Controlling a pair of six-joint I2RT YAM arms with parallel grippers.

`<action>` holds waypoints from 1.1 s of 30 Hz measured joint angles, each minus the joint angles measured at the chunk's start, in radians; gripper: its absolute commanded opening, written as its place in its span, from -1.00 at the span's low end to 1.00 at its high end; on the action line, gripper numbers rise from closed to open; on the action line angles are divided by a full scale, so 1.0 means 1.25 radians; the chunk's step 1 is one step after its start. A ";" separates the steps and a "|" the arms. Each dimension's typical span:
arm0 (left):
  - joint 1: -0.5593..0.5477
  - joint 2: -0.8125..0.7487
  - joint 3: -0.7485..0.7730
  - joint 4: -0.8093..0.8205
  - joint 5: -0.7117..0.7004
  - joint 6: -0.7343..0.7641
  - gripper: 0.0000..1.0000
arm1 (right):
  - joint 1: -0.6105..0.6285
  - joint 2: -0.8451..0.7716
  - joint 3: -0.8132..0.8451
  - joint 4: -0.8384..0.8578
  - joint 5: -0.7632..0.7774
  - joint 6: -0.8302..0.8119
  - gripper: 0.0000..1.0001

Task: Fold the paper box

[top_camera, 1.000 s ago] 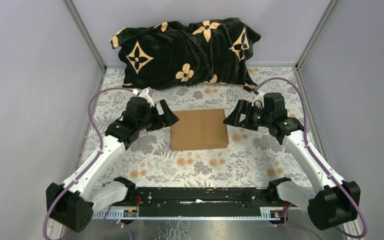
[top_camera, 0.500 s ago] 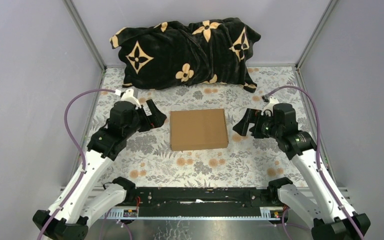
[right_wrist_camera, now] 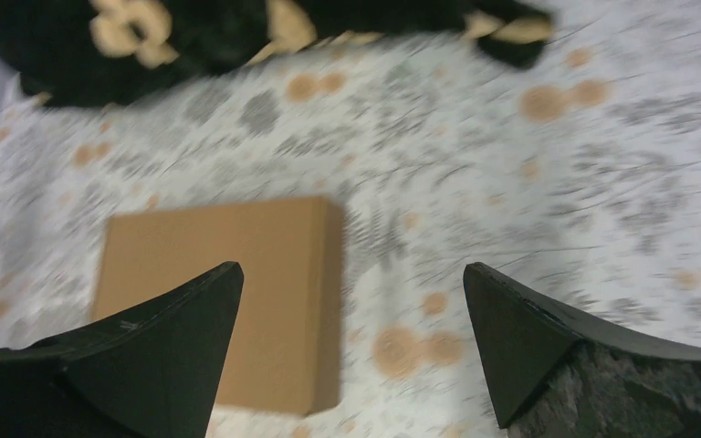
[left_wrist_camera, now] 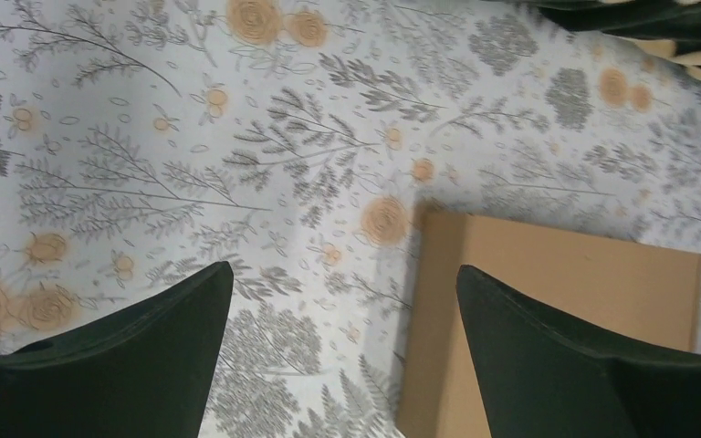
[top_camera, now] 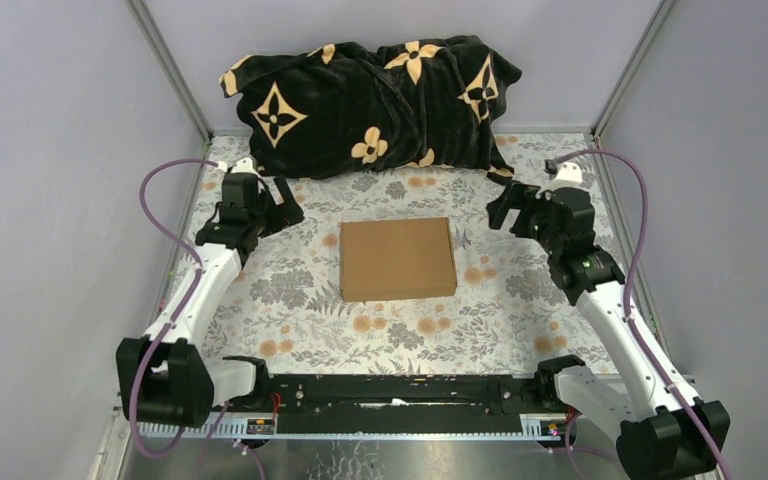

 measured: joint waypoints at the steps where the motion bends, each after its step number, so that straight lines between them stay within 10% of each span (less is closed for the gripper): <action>1: 0.006 0.014 -0.011 0.028 -0.003 0.009 0.97 | -0.009 -0.013 -0.021 0.030 0.034 -0.016 0.99; 16: 0.068 0.192 -0.228 0.482 -0.005 0.156 0.97 | -0.114 0.106 -0.551 0.695 0.308 -0.200 0.99; 27: 0.129 0.261 -0.363 0.787 0.077 0.209 0.97 | -0.116 0.390 -0.603 1.151 0.330 -0.229 0.99; 33: 0.138 0.275 -0.368 0.845 0.077 0.213 0.97 | -0.117 0.459 -0.585 1.183 0.242 -0.279 0.99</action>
